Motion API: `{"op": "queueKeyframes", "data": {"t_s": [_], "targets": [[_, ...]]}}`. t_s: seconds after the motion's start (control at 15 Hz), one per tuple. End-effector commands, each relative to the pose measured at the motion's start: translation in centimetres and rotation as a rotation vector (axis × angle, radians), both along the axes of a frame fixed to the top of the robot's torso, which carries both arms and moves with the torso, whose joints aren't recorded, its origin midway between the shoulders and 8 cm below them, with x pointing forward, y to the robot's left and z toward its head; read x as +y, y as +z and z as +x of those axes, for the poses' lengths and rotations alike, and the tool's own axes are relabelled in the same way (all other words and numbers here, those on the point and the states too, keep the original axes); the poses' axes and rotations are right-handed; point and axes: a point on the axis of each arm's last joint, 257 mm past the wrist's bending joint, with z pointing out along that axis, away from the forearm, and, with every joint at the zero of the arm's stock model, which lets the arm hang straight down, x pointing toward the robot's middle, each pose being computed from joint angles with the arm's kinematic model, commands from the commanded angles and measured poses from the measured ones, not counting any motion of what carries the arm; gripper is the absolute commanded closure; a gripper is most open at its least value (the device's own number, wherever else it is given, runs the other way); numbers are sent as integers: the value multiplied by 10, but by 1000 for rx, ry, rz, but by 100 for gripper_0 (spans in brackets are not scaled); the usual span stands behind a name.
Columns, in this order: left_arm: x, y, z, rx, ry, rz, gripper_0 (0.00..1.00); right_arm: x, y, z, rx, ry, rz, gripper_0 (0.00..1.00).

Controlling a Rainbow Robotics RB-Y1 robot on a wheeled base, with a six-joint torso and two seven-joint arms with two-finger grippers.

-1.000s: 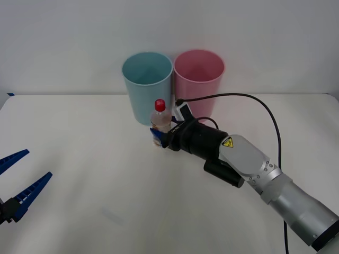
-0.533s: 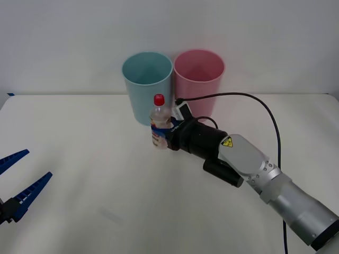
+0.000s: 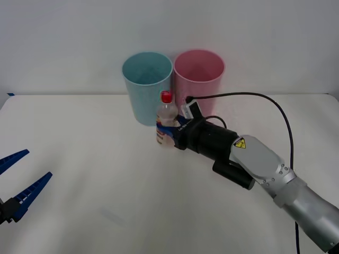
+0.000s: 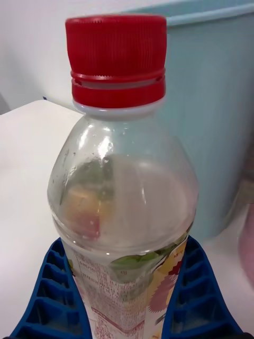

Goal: Grasp the object on the table and drop it into the matching bin: aluminum can to the light blue bin, PET bottle to the pink bin.

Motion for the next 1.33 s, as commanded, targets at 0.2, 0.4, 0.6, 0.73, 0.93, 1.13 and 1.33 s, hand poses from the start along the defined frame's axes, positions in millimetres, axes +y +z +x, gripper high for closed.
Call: {"op": "queueKeyframes", "data": {"t_s": [0.2, 0.4, 0.6, 0.73, 0.93, 1.13, 1.33], "targets": [[0, 0, 0, 0, 0, 0, 0, -30, 15, -21, 3, 7, 41, 100], [0, 0, 0, 0, 0, 0, 0, -40, 37, -38, 10, 28, 99, 100], [0, 0, 0, 0, 0, 0, 0, -55, 62, -50, 25, 28, 177, 100], [0, 0, 0, 0, 0, 0, 0, -63, 79, -53, 35, 33, 226, 100], [0, 0, 0, 0, 0, 0, 0, -75, 104, -56, 31, 31, 294, 100], [0, 0, 0, 0, 0, 0, 0, -88, 131, -63, 23, 39, 362, 100], [0, 0, 0, 0, 0, 0, 0, -104, 157, -75, -15, 39, 405, 100]]}}
